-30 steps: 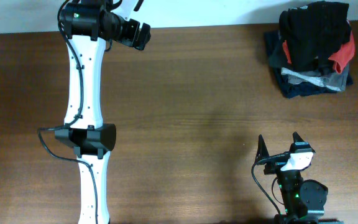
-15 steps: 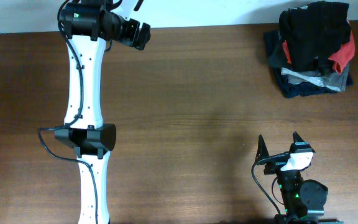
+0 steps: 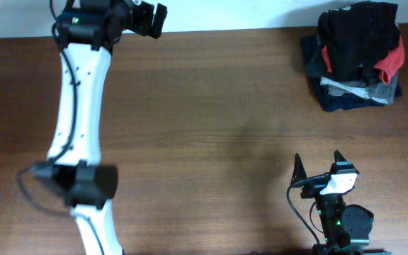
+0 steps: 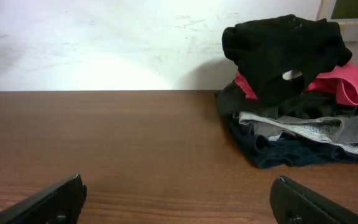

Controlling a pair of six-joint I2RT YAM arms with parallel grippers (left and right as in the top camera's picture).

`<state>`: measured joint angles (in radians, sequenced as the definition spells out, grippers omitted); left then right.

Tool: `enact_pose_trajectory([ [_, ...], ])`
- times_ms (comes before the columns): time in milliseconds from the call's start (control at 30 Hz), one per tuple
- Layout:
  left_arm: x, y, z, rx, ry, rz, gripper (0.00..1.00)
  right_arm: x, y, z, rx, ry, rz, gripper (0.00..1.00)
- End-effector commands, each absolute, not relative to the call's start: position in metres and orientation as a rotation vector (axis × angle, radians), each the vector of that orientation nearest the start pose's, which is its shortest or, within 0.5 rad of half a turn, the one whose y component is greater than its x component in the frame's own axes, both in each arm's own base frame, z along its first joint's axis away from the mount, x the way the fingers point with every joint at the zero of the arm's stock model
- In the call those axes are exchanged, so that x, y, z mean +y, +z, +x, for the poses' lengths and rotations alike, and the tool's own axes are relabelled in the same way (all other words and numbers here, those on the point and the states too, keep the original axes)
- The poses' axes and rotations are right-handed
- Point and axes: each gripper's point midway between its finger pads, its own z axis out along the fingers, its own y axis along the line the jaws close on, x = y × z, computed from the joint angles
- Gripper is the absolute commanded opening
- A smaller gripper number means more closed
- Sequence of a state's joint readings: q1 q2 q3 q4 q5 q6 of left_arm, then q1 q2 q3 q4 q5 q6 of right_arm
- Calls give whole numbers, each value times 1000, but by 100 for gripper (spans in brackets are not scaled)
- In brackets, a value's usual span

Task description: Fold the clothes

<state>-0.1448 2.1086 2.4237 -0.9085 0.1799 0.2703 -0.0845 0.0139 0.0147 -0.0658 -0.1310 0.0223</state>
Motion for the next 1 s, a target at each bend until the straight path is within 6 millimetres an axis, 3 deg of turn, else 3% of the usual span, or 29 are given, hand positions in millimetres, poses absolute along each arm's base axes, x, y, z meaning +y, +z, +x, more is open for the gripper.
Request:
enact_pose_trajectory([
  [0, -102, 338, 534, 2075, -60, 526, 99, -2, 159, 246, 1635, 47, 7, 99],
  [400, -75, 262, 454, 2011, 41, 470, 99, -2, 159, 246, 1635, 47, 7, 99],
  [733, -54, 205, 356, 1864, 67, 423, 99, -2, 159, 246, 1635, 47, 7, 99],
  [967, -33, 194, 303, 1770, 100, 364, 99, -2, 159, 246, 1635, 47, 7, 99],
])
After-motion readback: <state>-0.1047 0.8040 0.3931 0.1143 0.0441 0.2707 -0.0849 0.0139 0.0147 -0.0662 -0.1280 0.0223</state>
